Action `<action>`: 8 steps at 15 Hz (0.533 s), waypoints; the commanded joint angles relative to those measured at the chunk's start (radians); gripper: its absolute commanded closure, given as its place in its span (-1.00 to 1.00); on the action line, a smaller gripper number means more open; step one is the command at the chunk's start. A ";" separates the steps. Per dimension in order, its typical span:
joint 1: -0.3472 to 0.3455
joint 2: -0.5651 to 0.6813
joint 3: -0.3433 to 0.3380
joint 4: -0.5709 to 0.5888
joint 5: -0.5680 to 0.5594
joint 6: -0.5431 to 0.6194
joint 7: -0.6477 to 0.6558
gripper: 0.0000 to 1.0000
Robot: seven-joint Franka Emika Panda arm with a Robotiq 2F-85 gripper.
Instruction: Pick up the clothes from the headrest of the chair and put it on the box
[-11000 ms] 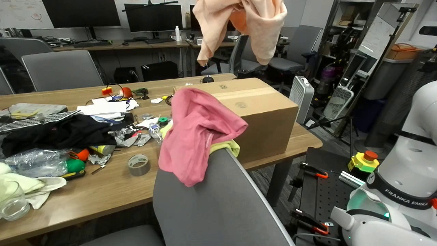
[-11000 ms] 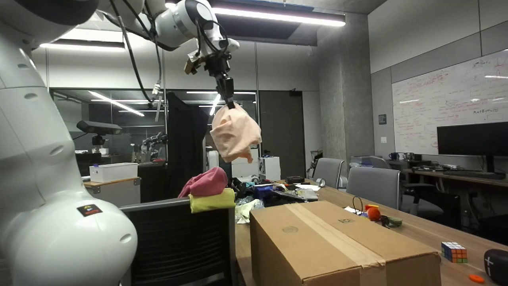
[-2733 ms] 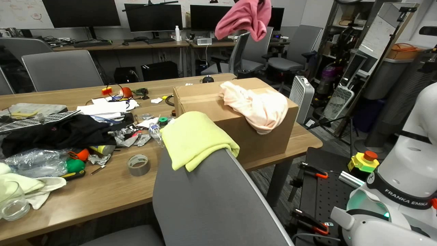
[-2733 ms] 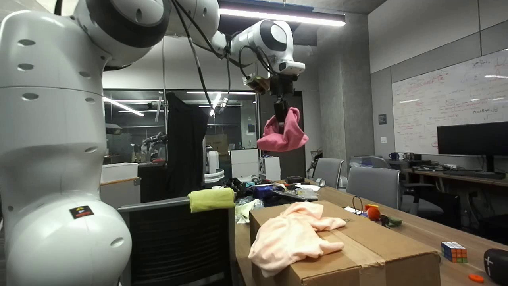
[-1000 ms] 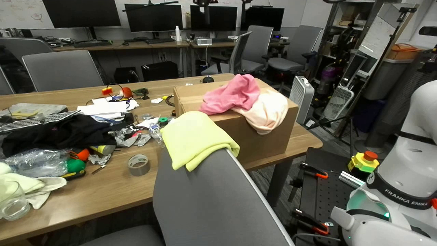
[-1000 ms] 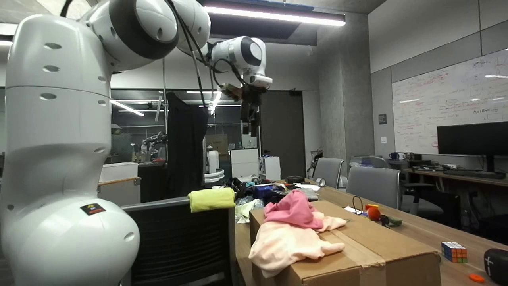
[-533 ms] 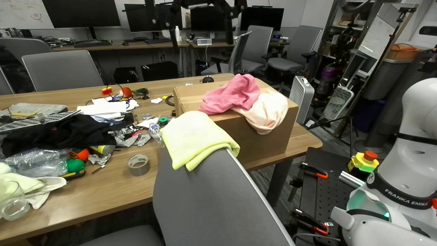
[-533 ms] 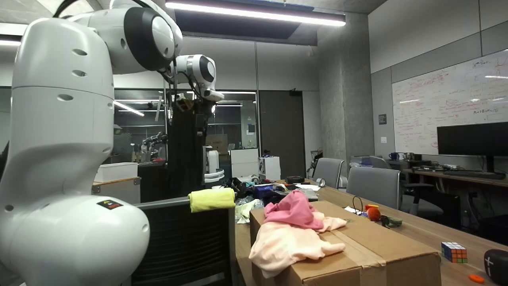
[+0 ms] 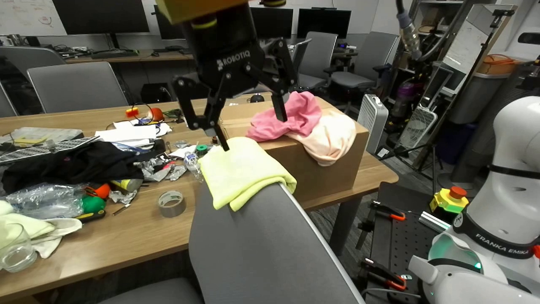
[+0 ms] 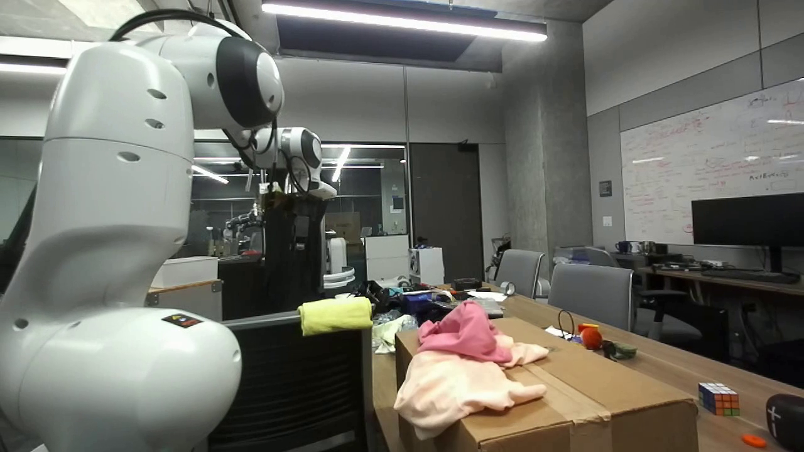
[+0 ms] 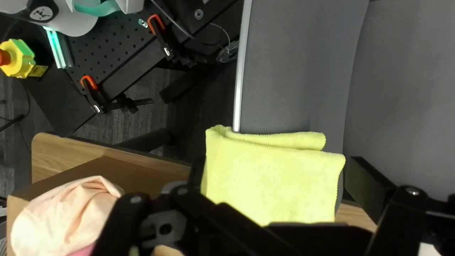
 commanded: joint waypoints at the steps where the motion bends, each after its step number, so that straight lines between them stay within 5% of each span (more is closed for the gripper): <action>1: -0.001 0.008 -0.014 -0.070 0.016 0.061 -0.051 -1.00; 8: 0.011 0.043 -0.019 -0.174 -0.007 0.145 -0.061 -1.00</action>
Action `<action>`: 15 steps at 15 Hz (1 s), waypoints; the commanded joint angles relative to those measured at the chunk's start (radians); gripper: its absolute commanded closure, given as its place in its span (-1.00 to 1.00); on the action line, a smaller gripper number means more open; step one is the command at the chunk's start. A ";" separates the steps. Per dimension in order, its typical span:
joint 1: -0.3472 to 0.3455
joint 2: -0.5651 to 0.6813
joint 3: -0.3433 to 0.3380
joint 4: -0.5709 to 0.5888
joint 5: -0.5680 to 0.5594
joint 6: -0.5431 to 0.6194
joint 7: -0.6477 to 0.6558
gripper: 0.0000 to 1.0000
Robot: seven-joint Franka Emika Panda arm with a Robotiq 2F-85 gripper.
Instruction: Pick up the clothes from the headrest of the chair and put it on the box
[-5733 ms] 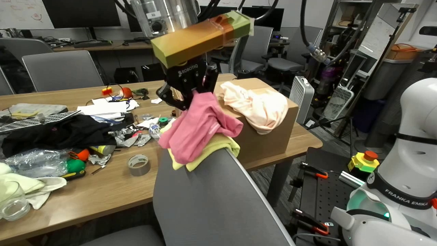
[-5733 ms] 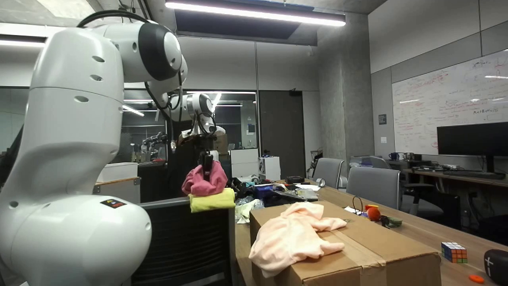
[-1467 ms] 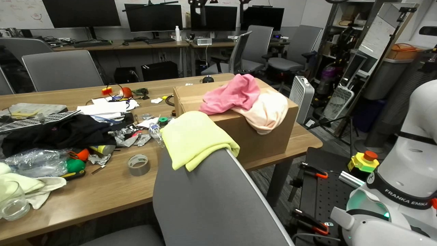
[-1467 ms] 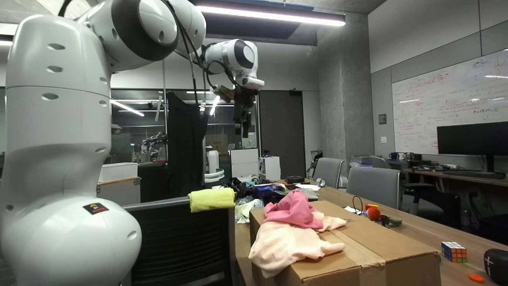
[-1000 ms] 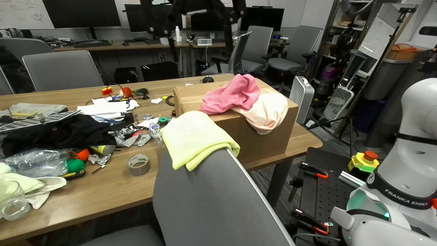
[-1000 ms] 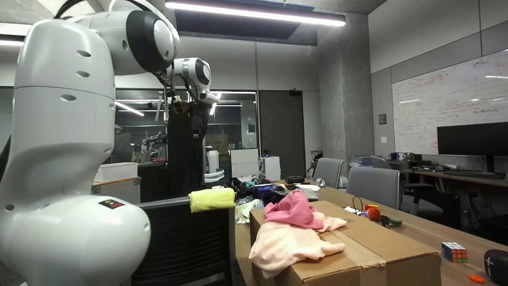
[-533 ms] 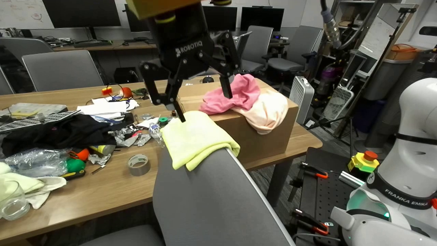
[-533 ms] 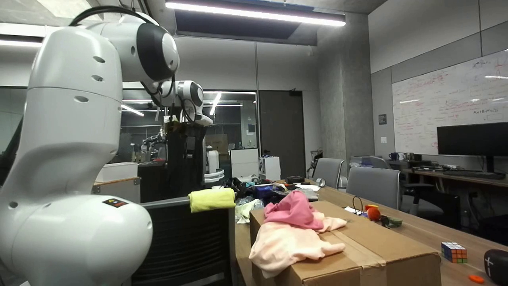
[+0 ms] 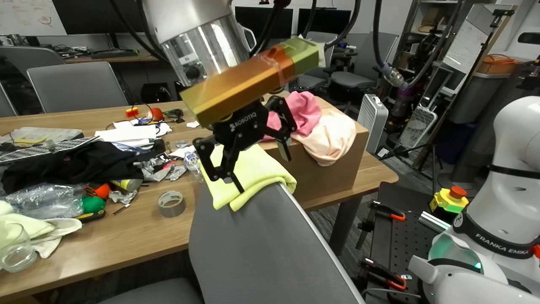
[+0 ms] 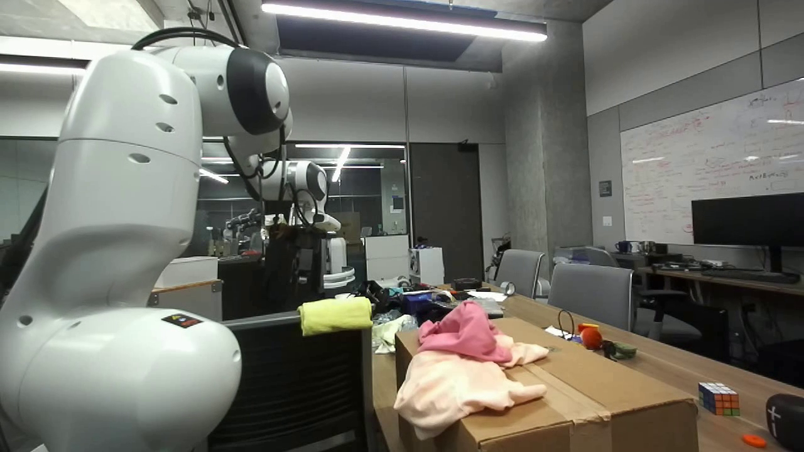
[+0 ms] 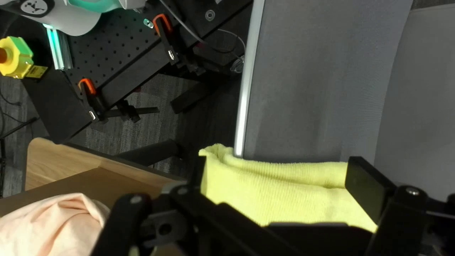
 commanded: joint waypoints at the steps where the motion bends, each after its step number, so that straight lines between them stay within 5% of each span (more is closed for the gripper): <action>1: 0.014 0.000 -0.006 -0.046 -0.010 0.051 -0.021 -1.00; 15: 0.030 -0.026 -0.005 -0.122 -0.181 0.119 -0.108 -1.00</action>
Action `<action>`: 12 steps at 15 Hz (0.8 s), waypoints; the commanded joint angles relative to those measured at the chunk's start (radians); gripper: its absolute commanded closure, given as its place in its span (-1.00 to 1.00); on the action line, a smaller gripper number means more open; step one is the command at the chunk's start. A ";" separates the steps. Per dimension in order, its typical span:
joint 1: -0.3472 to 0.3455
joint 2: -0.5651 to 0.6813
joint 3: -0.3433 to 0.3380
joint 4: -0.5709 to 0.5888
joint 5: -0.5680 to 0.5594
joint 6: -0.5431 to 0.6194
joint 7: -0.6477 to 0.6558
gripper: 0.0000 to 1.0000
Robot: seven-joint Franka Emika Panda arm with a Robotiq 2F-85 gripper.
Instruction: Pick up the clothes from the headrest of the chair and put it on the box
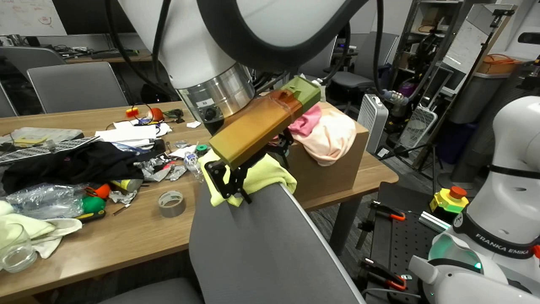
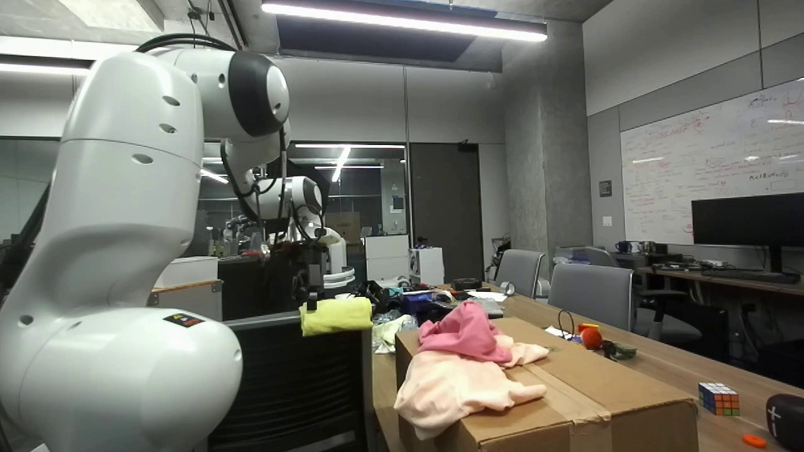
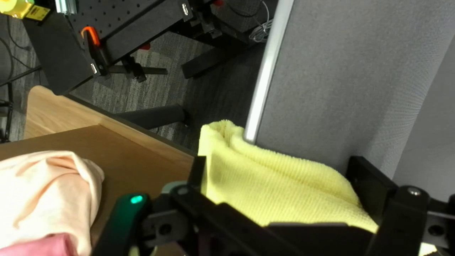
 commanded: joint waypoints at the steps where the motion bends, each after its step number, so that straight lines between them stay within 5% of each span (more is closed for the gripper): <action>1: 0.014 -0.038 -0.006 -0.043 -0.054 0.039 -0.034 -1.00; 7: 0.009 -0.055 -0.007 -0.076 -0.046 0.078 -0.063 -1.00; 8: 0.008 -0.059 -0.007 -0.079 -0.043 0.080 -0.065 -0.50; 9: 0.007 -0.063 -0.007 -0.084 -0.041 0.083 -0.069 -0.49; 12: 0.005 -0.073 -0.006 -0.091 -0.038 0.097 -0.071 -0.03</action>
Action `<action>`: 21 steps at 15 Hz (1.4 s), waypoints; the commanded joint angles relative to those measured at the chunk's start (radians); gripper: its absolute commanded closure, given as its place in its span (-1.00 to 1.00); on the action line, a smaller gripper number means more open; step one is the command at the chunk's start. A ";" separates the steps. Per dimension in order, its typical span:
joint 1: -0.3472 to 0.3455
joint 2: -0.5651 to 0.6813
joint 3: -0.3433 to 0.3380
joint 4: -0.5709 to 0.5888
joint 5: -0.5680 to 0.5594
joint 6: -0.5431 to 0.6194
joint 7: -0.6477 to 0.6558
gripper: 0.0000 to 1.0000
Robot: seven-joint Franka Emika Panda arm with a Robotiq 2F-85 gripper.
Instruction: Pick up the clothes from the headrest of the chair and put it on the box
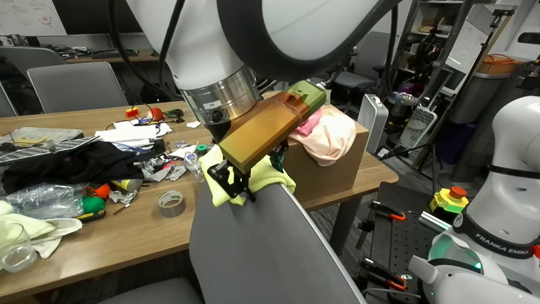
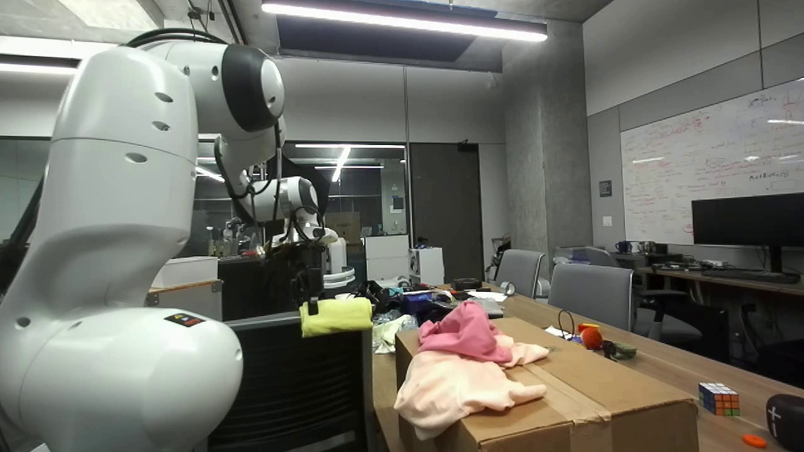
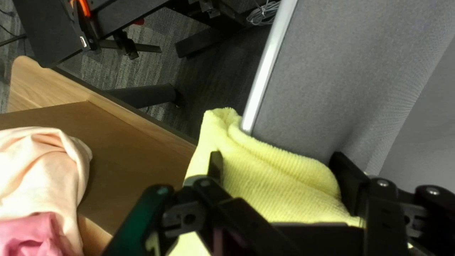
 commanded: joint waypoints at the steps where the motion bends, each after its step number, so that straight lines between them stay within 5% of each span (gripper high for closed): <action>1: -0.004 -0.049 -0.007 -0.044 -0.005 0.027 -0.025 0.11; 6: -0.005 -0.070 -0.004 -0.044 -0.016 0.027 -0.015 0.84; 8: -0.007 -0.080 -0.004 -0.047 -0.014 0.025 -0.017 0.97; 21: -0.057 -0.228 -0.018 0.067 -0.143 -0.022 0.003 0.92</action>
